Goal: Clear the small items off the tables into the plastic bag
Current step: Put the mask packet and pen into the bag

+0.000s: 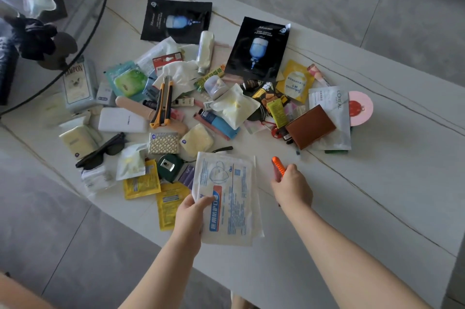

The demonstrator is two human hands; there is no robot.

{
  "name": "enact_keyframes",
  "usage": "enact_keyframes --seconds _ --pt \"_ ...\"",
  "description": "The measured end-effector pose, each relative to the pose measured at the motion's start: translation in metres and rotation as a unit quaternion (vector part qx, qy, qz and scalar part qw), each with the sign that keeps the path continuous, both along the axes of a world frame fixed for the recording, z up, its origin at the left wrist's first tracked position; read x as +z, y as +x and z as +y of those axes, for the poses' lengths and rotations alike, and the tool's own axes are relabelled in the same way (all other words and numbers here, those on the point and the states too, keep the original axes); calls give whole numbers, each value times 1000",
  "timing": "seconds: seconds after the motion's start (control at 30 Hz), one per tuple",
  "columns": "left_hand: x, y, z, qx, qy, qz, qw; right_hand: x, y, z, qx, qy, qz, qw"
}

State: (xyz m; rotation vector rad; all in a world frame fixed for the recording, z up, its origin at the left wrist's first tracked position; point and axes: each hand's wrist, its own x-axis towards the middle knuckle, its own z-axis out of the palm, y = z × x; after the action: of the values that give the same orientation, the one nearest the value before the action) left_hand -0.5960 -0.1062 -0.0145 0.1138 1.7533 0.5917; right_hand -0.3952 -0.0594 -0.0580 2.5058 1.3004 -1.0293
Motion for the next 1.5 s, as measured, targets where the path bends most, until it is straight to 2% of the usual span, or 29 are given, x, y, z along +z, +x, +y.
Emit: enact_keyframes --seconds 0.07,0.13,0.23,0.3,0.37,0.43,0.57,0.7,0.97,1.13,1.23,1.37,1.5 --pt "4 -2 -6 3 3 -2 1000 1 3 2 -38 -7 44 998" --pt "14 -3 -12 9 7 -1 1000 10 8 5 -83 -21 144 986" --pt "38 -5 -20 26 17 -2 1000 42 10 6 -175 -56 318 930" --pt "61 -7 -26 40 29 0 999 68 8 2 -232 -65 395 887" --pt "90 -9 -32 56 47 -4 997 101 6 -3 -248 -80 461 848" --pt "122 -11 -41 80 65 -9 995 137 3 -11 -215 -92 497 835" --pt "189 -19 -66 152 90 -14 984 211 -10 -27 -172 -93 529 826" --pt "248 -40 -101 228 109 -28 967 277 -36 -44 -137 -99 528 832" --pt "339 -130 -189 288 171 -16 942 374 -141 -82 4 -121 535 836" --pt "366 -200 -243 356 190 11 915 409 -237 -120 40 -147 560 814" --pt "373 -243 -279 387 206 32 898 423 -295 -145 99 -157 560 807" --pt "378 -292 -335 431 217 51 875 427 -370 -180 156 -159 550 805" --pt "380 -325 -391 491 196 74 845 423 -431 -218 213 -203 526 798"
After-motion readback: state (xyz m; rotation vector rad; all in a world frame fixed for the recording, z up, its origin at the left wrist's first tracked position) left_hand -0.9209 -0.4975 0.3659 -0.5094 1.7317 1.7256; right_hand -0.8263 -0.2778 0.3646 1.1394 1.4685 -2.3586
